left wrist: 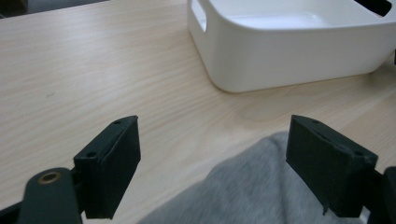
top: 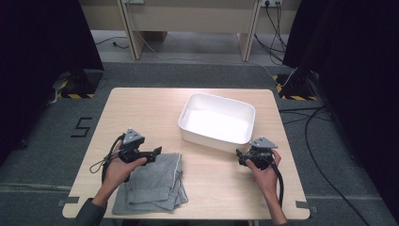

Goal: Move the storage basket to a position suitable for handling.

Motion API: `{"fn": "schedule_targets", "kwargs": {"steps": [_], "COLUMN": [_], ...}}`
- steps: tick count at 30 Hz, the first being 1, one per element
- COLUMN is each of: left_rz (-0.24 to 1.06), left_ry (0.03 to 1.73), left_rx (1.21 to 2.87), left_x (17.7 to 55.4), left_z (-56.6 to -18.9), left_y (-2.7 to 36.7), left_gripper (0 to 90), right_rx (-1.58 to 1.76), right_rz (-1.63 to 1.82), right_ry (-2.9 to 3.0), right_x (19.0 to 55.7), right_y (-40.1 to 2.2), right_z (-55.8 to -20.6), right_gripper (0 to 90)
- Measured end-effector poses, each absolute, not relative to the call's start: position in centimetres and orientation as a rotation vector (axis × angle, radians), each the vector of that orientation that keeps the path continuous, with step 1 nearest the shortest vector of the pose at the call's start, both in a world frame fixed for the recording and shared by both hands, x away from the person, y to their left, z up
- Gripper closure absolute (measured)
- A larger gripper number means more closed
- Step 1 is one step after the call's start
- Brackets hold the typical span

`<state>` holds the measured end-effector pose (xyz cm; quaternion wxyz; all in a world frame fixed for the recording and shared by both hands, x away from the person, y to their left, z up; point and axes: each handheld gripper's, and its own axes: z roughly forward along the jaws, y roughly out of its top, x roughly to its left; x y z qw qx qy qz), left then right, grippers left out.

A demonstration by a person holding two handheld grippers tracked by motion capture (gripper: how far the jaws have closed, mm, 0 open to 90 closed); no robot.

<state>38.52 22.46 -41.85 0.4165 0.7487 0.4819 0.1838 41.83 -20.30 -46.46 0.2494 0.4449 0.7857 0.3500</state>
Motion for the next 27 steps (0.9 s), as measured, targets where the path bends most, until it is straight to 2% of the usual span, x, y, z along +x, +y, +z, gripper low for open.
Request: {"fn": "schedule_targets", "kwargs": {"steps": [2,10,15,18,22,25,26,27], "left_rz": [0.455,0.397,0.362,0.424,0.421,0.399,0.401,0.399], "left_ry": [1.207,1.214,1.270,1.292,1.314,1.338,1.335,1.334], "left_rx": [1.881,1.886,1.829,1.839,1.834,1.808,1.817,1.819], "left_x": [39.7,43.5,45.3,46.1,47.1,47.8,48.0,48.1], "left_z": [-41.4,-41.1,-41.5,-41.6,-41.8,-42.0,-42.2,-42.2], "left_y": [21.5,17.5,16.8,16.5,16.3,16.0,15.7,15.6], "left_gripper": [17.6,19.5,21.6,22.6,25.0,23.1,28.2,29.3], "right_rx": [1.226,1.158,1.198,1.248,1.297,1.336,1.344,1.346], "right_rz": [0.970,1.026,1.089,1.055,0.997,1.035,1.036,1.033], "right_ry": [2.117,2.105,2.046,2.024,2.024,2.051,2.062,2.068], "right_x": [42.0,41.8,42.7,43.9,44.9,45.5,45.6,45.7], "right_y": [-20.4,-19.7,-19.8,-19.9,-20.0,-20.0,-20.0,-20.0], "right_z": [-45.9,-42.5,-41.4,-41.5,-42.3,-43.0,-43.1,-43.2], "right_gripper": [22.4,23.8,24.6,24.8,26.4,32.4,33.2,33.0]}}
